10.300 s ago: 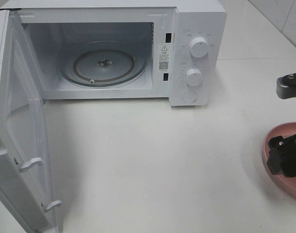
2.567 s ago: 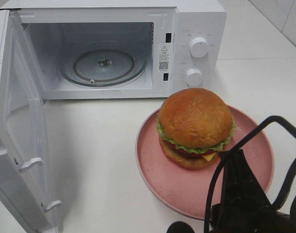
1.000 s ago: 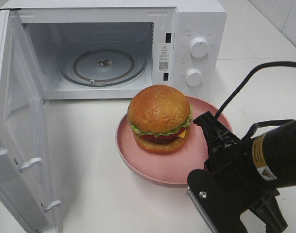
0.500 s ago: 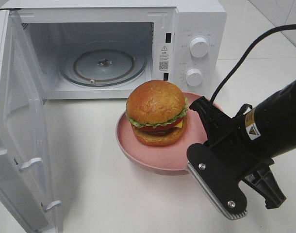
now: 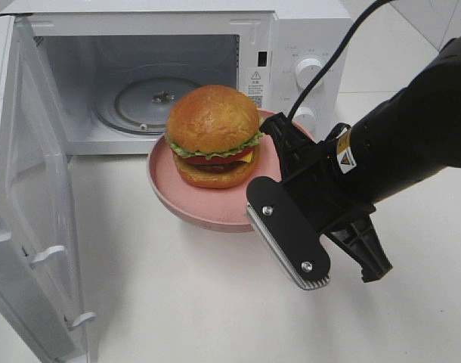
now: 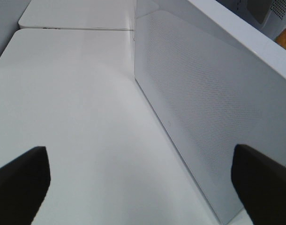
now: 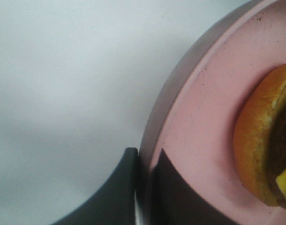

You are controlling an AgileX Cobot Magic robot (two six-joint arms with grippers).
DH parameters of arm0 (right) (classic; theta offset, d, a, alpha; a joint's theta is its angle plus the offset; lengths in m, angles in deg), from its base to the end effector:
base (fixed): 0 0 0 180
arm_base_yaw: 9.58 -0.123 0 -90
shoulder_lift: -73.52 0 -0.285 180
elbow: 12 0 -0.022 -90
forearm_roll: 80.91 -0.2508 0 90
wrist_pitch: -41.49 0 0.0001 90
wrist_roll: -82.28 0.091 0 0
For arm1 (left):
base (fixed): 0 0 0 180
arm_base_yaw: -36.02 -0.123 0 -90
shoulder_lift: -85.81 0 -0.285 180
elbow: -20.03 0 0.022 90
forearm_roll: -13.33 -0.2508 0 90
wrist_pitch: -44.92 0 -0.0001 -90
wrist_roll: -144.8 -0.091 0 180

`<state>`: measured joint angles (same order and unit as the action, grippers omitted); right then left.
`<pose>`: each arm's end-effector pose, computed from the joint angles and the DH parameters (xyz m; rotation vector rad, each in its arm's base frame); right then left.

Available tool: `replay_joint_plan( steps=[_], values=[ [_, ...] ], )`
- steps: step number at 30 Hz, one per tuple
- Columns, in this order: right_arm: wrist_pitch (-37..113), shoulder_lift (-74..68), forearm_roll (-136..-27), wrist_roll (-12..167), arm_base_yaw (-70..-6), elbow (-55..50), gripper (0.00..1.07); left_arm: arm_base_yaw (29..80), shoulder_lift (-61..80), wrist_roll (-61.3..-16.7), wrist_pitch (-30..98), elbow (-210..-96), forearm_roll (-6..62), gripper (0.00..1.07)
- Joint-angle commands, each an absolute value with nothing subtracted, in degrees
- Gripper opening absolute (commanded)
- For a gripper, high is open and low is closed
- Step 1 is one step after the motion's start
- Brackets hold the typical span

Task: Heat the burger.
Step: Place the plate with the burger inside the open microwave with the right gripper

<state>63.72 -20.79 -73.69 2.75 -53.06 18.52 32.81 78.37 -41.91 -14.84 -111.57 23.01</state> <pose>0.2130 0.1960 0.2058 -2.3456 1.1216 -0.3391 -0.0053 -0.0135 0.2805 0.0682 2.0063 -0.0907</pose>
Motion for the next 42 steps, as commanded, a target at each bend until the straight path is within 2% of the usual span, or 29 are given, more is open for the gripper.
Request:
replay_joint_plan(
  steps=[1,16,42],
  values=[
    [60.3,-21.4,-73.9,2.6,-53.6,16.6,0.00,33.2,79.4,-42.0,-14.4,-111.4,23.3,0.98],
    [50.7,-26.4,-74.0,4.9,-53.6,16.3,0.00,33.2,79.4,-42.0,-14.4,-111.4,23.3,0.98],
    [50.6,-37.7,-73.9,8.4,-53.6,3.6,0.00,33.2,79.4,-42.0,-14.4,-111.4,23.3,0.98]
  ],
)
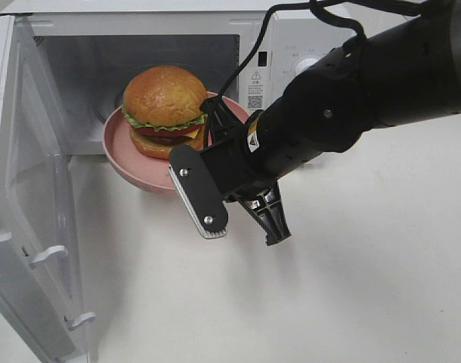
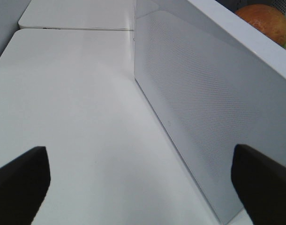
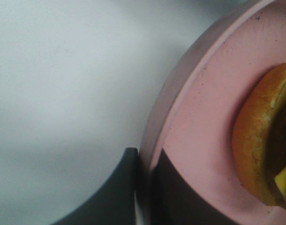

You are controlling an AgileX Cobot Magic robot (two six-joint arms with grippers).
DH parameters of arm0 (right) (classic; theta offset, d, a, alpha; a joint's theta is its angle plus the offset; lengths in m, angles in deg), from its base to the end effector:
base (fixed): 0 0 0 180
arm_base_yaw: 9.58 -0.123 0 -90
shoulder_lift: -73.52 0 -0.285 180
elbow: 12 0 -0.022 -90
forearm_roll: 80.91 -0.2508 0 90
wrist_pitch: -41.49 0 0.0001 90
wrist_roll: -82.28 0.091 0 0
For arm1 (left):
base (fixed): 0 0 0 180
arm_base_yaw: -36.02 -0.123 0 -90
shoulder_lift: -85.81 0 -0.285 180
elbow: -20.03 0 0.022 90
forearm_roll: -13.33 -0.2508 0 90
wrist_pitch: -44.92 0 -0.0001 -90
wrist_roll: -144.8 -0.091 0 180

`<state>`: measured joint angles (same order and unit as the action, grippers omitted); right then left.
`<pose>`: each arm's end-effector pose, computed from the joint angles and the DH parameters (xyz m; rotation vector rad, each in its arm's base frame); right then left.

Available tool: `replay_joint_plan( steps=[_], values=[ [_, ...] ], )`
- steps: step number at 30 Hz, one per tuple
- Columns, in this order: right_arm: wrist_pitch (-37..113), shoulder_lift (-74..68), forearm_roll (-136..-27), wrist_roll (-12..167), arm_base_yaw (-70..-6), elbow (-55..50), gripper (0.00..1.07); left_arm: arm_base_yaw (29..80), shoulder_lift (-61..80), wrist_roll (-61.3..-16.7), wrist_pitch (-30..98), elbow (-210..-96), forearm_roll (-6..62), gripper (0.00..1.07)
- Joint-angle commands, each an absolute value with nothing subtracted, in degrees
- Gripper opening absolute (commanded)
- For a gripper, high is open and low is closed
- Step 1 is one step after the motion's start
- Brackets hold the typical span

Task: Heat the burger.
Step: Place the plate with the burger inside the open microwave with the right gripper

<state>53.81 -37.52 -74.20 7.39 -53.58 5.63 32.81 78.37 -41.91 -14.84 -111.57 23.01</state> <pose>0.2671 0.2548 0.1788 -2.2038 1.1487 -0.3126 -0.0053 -0.0135 0.2805 0.0682 2.0063 -0.0907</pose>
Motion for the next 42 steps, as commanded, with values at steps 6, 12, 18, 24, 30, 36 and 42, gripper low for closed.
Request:
replay_joint_plan(
  steps=[6,12,18,24,30,36,42],
  values=[
    [50.8,-39.1,-73.9,8.9,-53.6,1.4,0.00,33.2,79.4,-42.0,-14.4,-111.4,23.3,0.98],
    [52.1,-42.6,-73.6,12.0,-53.6,-3.2,0.00,33.2,79.4,-42.0,-14.4,-111.4,23.3,0.98],
    [53.6,-45.5,-71.7,14.6,-53.6,-7.3,0.00,33.2,79.4,-42.0,-14.4,-111.4,23.3,0.98],
    [55.0,-48.7,-68.8,20.0,-53.6,-11.9,0.00,33.2,79.4,-42.0,-14.4,-111.4,23.3,0.98],
    [55.2,-50.1,-67.6,20.6,-53.6,-14.3,0.00,33.2,79.4,-42.0,-14.4,-111.4,23.3,0.98],
    [58.5,-53.8,-67.2,21.2,-53.5,-19.9,0.00,33.2,79.4,-42.0,-14.4,-111.4,23.3,0.98],
    [62.0,-57.7,-63.3,26.6,-53.5,-26.8,0.00,33.2,79.4,-42.0,-14.4,-111.4,23.3,0.98]
  ],
)
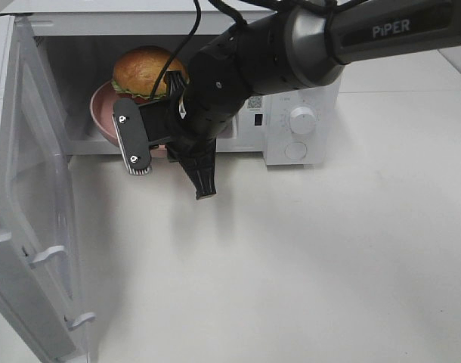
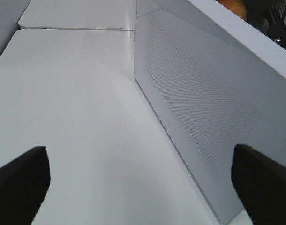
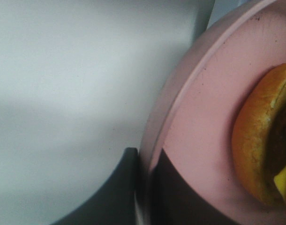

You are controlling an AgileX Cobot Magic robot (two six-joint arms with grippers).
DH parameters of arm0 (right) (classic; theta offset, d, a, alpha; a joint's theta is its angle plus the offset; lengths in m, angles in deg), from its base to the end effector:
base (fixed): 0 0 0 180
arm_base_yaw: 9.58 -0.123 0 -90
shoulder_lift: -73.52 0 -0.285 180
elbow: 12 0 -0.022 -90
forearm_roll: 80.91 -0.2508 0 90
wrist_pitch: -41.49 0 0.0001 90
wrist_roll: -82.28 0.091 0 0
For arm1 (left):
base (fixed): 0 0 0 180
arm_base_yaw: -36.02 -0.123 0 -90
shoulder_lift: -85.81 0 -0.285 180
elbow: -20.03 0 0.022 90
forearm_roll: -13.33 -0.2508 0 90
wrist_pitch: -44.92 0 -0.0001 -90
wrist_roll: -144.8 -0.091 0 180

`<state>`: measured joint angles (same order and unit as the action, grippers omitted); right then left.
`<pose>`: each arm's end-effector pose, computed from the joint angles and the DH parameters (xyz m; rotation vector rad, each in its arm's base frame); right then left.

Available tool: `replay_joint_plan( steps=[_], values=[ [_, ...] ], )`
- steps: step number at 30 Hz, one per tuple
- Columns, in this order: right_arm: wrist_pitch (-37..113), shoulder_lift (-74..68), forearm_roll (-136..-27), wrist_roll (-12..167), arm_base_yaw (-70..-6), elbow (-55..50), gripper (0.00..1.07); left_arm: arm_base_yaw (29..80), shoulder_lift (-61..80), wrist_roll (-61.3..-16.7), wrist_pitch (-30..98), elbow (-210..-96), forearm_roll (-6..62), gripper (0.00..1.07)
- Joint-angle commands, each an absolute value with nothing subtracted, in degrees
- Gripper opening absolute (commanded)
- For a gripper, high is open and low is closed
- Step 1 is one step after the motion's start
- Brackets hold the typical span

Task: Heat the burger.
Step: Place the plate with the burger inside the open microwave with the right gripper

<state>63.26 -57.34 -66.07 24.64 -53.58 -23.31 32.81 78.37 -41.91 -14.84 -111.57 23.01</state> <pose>0.3461 0.3222 0.1639 -2.0720 1.3581 -0.3247 -0.0053 -0.0135 0.2805 0.0682 2.0063 -0.0907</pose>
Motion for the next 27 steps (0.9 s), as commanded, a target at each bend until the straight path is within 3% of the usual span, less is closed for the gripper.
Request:
replay_joint_plan(
  steps=[1,12,27],
  values=[
    [62.0,-57.7,-63.3,26.6,-53.5,-26.8,0.00,33.2,79.4,-42.0,-14.4,-111.4,23.3,0.98],
    [65.3,-63.0,-61.3,28.1,-52.8,-36.3,0.00,33.2,79.4,-42.0,-14.4,-111.4,23.1,0.98],
    [67.0,-65.8,-58.4,28.5,-50.3,-41.5,0.00,33.2,79.4,-42.0,-14.4,-111.4,23.0,0.98]
  ],
)
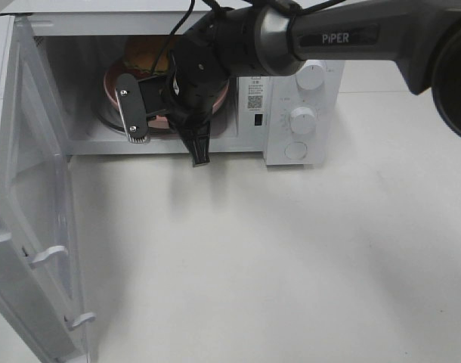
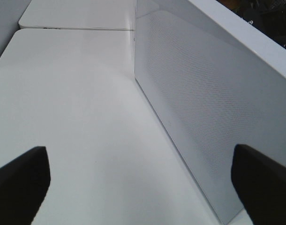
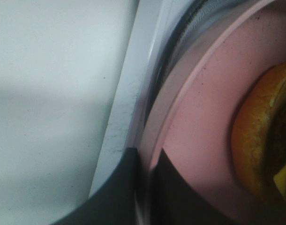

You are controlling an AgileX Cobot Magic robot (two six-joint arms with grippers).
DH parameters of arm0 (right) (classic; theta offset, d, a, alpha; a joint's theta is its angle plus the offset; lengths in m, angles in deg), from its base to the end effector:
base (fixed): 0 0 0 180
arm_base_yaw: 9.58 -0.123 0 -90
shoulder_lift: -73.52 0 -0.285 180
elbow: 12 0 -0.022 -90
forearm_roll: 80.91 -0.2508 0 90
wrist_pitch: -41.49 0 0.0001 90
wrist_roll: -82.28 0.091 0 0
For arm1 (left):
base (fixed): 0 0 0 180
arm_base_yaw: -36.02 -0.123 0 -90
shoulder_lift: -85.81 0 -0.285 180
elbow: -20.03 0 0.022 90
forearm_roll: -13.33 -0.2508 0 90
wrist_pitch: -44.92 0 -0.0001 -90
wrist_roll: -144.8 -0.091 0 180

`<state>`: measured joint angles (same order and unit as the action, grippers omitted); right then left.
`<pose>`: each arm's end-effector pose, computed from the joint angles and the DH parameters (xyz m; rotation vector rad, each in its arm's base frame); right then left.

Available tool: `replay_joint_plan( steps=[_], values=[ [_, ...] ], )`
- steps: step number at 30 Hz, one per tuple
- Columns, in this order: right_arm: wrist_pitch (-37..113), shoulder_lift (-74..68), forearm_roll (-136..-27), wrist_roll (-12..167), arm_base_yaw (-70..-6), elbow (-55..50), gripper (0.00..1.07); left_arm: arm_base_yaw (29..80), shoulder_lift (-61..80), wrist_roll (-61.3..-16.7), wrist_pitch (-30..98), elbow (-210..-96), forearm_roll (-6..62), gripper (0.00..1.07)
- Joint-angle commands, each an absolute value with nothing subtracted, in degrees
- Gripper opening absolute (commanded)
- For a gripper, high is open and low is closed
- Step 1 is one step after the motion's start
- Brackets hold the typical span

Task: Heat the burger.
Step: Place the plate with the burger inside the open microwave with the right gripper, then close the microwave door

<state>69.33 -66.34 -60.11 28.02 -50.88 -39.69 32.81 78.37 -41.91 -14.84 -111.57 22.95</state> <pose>0.3991 0.3304 0.1652 -2.0140 1.3972 -0.4494 -0.0053 -0.0135 0.2804 0.0681 2.0065 -0.0895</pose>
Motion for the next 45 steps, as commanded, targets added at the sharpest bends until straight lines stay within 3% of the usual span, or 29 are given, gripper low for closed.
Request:
replay_joint_plan(
  steps=[1,22,27,32,37,45],
  values=[
    [67.0,-65.8,-58.4,28.5,-50.3,-41.5,0.00,33.2,79.4,-42.0,-14.4,-111.4,23.0,0.98],
    [64.6,-65.9,-59.0,24.9,-50.9,-41.8,0.06,33.2,79.4,-42.0,-14.4,-111.4,23.0,0.98],
    [64.3,-65.9,-59.0,24.9,-50.9,-41.8,0.12,33.2,79.4,-42.0,-14.4,-111.4,23.0,0.98],
    [64.3,-65.9,-59.1,25.1,-50.9,-41.8,0.29,33.2,79.4,-42.0,-14.5,-111.4,23.0,0.98],
    [66.6,-65.9,-61.9,25.3,-50.9,-41.8,0.38,33.2,79.4,-42.0,-14.5,-111.4,23.0,0.98],
    [68.4,-65.8,-62.5,25.3,-50.9,-41.6,0.40,33.2,79.4,-42.0,-14.5,-111.4,23.0,0.98]
  ],
)
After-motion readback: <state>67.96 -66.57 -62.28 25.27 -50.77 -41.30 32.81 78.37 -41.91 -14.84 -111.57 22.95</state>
